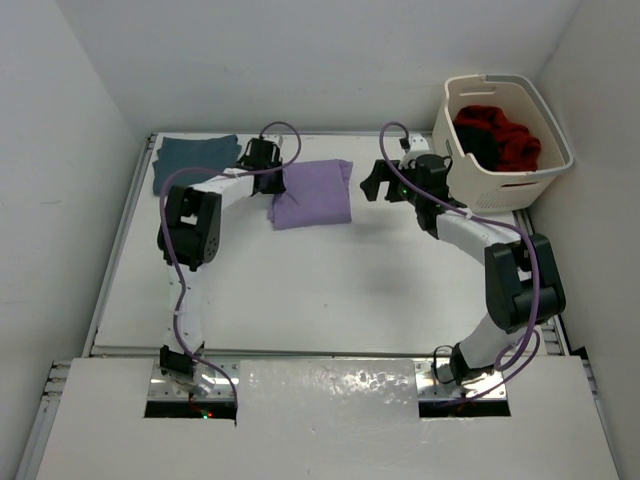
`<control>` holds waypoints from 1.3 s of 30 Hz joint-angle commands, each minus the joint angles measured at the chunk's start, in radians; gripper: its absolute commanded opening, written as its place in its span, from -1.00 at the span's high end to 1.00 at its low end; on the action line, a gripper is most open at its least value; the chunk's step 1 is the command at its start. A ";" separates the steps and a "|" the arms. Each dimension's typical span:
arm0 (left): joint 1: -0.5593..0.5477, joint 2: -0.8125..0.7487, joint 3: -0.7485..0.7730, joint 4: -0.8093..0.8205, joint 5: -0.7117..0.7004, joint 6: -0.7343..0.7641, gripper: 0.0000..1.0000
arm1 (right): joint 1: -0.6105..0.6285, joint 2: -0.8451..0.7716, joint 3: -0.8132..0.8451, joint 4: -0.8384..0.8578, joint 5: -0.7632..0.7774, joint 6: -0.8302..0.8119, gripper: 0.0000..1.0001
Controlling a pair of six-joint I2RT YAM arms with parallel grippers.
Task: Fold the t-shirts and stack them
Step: Put the neatly folded tshirt into the corner of the board with the left arm
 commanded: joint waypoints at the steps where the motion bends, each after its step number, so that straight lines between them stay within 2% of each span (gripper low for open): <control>1: -0.002 -0.072 0.048 -0.030 -0.130 0.192 1.00 | 0.001 -0.027 -0.013 0.005 0.031 -0.043 -0.98; 6: 0.007 -0.137 0.092 -0.055 -0.194 0.396 1.00 | 0.003 -0.021 -0.020 -0.001 0.051 -0.054 -0.98; 9: 0.026 -0.160 0.108 -0.056 -0.239 0.459 1.00 | 0.001 -0.021 -0.023 -0.004 0.054 -0.058 -0.98; 17: 0.096 -0.178 0.180 -0.075 -0.272 0.558 1.00 | 0.001 -0.014 -0.020 -0.016 0.087 -0.077 -0.98; 31: 0.136 -0.163 0.326 -0.077 -0.365 0.696 1.00 | 0.001 0.022 0.010 -0.045 0.097 -0.086 -0.98; 39: 0.184 -0.177 0.367 -0.070 -0.323 0.719 1.00 | 0.001 0.039 0.029 -0.067 0.103 -0.094 -0.98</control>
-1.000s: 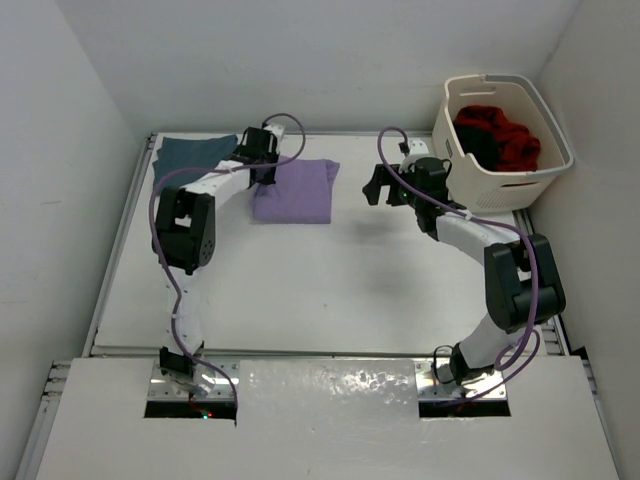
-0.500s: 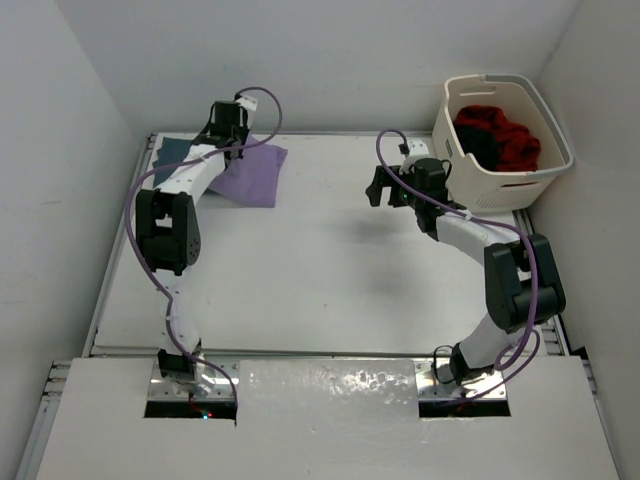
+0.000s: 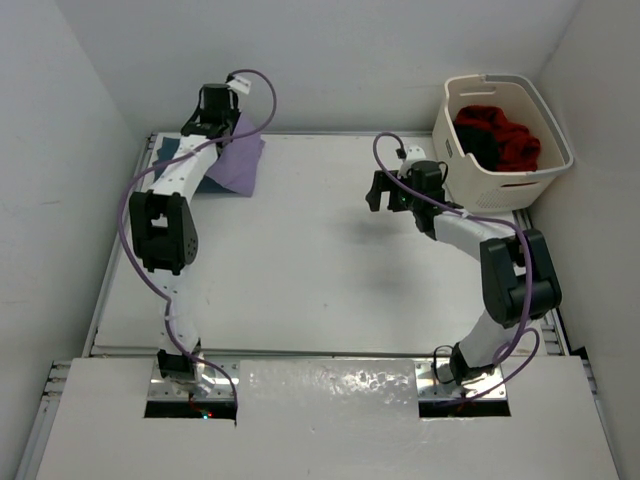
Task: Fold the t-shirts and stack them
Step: Put the neatly folded tshirt into the corner of the board with the left arm
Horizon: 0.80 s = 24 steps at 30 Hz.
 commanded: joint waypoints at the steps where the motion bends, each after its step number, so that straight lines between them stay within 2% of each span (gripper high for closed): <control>1: 0.034 -0.062 0.058 0.062 0.006 0.028 1.00 | 0.001 0.003 0.049 0.013 0.016 -0.017 -0.98; 14: 0.095 -0.064 0.088 0.056 0.092 0.051 1.00 | 0.001 0.062 0.101 -0.008 0.005 -0.011 -0.98; 24: 0.102 -0.091 0.104 0.051 0.164 0.076 1.00 | 0.003 0.097 0.124 -0.011 -0.015 0.001 -0.98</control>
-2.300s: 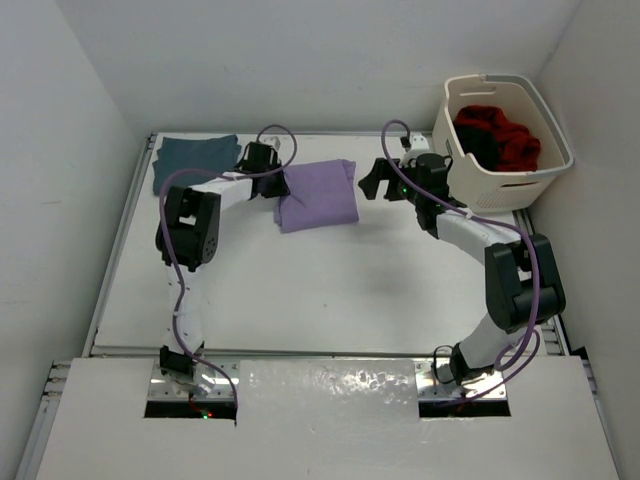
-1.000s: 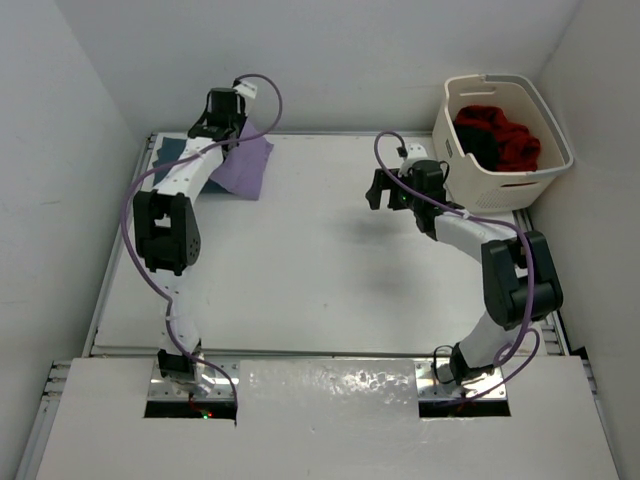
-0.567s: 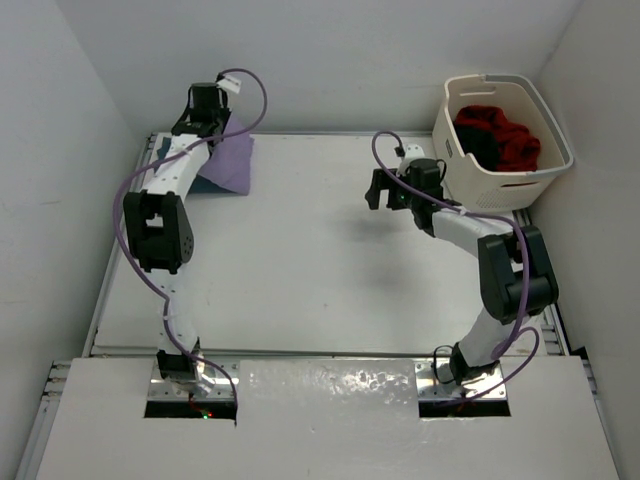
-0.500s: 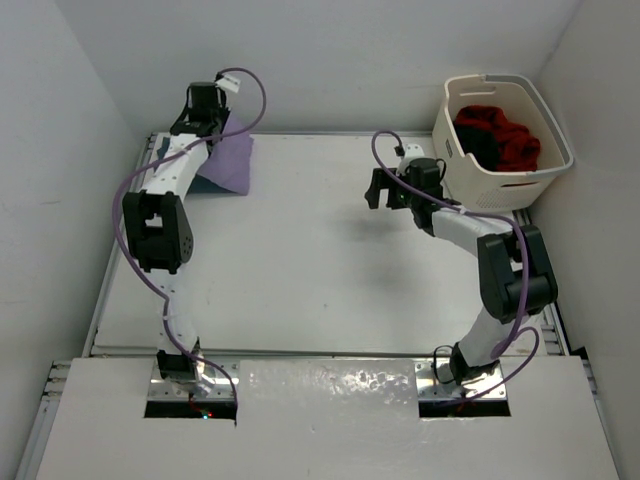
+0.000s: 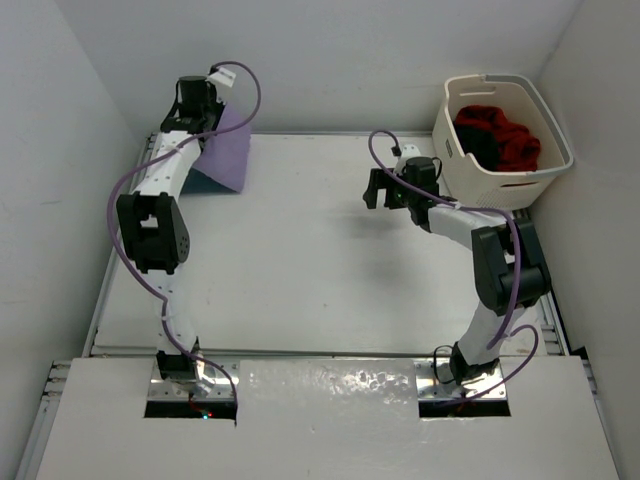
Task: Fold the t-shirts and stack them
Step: Put the neatly folded tshirt into the corner of the board with the left arm
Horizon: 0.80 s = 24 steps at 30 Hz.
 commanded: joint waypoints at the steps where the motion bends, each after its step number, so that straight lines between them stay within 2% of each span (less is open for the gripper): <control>1: 0.014 -0.079 0.059 0.064 0.024 0.023 1.00 | 0.001 0.005 0.046 0.015 -0.010 0.001 -0.98; 10: 0.080 -0.037 0.088 0.036 0.037 0.005 1.00 | 0.001 0.031 0.066 0.010 -0.024 0.004 -0.98; 11: 0.121 -0.005 0.091 0.042 0.074 -0.018 1.00 | 0.001 0.040 0.075 0.004 -0.027 0.005 -0.98; 14: 0.134 0.024 0.091 0.042 0.099 -0.002 1.00 | 0.001 0.051 0.086 -0.010 -0.031 0.002 -0.98; 24: 0.180 0.167 0.168 0.033 0.087 -0.032 1.00 | 0.001 0.073 0.117 -0.025 -0.038 0.016 -0.98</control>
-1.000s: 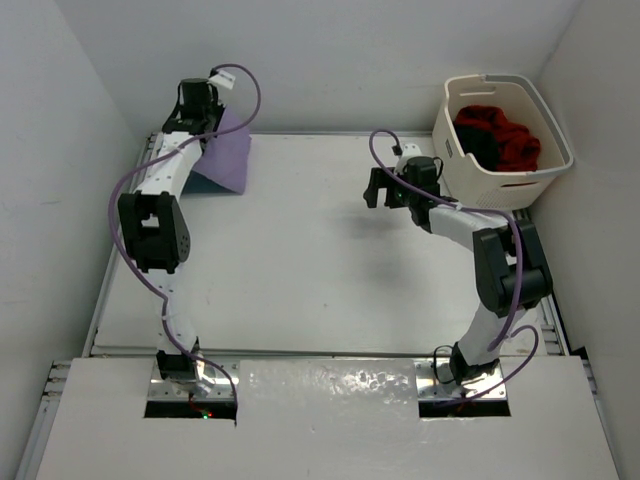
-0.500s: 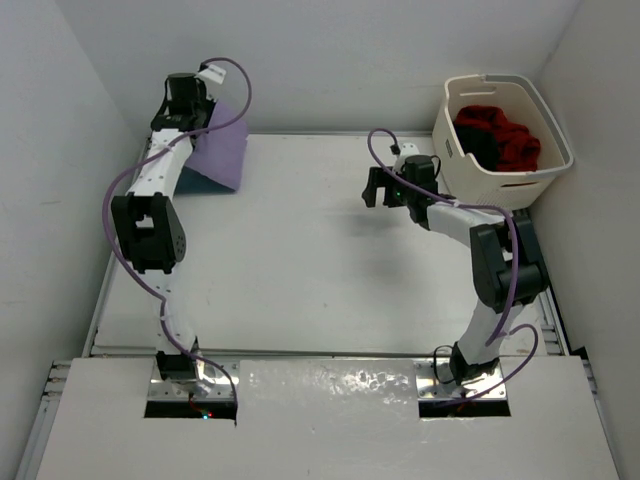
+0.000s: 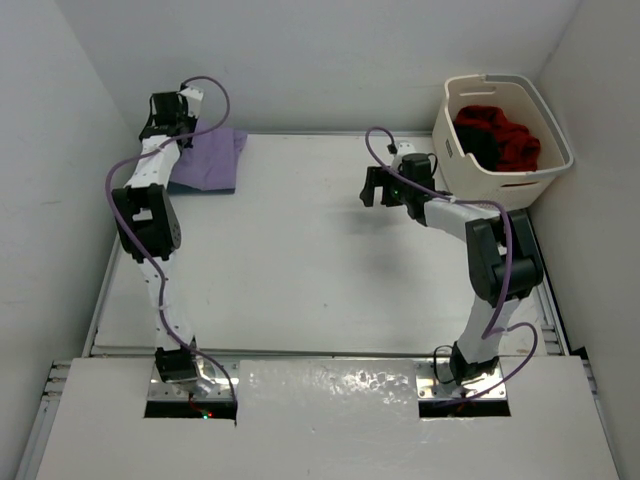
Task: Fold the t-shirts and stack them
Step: Put the neatly folded tshirt into the corner of the board with the left arm
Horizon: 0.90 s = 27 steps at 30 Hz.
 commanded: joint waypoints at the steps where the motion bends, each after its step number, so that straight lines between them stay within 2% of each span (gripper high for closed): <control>1: 0.021 0.007 0.086 0.058 0.006 -0.021 1.00 | 0.001 0.005 0.050 0.015 -0.014 0.013 -0.98; 3: 0.022 0.020 0.095 0.065 -0.036 -0.033 0.99 | 0.001 0.012 0.058 0.012 -0.020 0.015 -0.98; 4: 0.022 0.026 0.098 0.067 -0.049 -0.035 0.41 | 0.001 0.014 0.061 0.007 -0.023 0.016 -0.98; 5: 0.022 0.035 0.101 0.070 -0.073 -0.038 0.08 | 0.001 0.015 0.063 0.005 -0.025 0.016 -0.98; 7: 0.022 0.044 0.121 0.062 -0.089 -0.045 -0.90 | 0.001 0.020 0.066 -0.001 -0.030 0.018 -0.98; 10: 0.021 0.046 0.135 0.053 -0.127 -0.058 -0.99 | 0.001 0.011 0.064 -0.005 -0.028 0.018 -0.98; 15: 0.019 0.001 0.169 0.015 -0.124 -0.125 -0.99 | 0.003 -0.031 0.049 -0.010 -0.022 0.007 -0.98; 20: -0.005 -0.141 0.152 -0.011 -0.054 -0.277 -0.99 | 0.003 -0.078 0.063 -0.069 0.004 -0.010 -0.98; 23: -0.027 -0.259 0.046 0.047 0.014 -0.390 -0.99 | 0.001 -0.098 0.072 -0.117 0.039 -0.015 -0.98; 27: -0.081 -0.423 -0.133 0.114 -0.007 -0.586 -0.99 | 0.001 -0.110 0.115 -0.194 0.094 -0.036 -0.98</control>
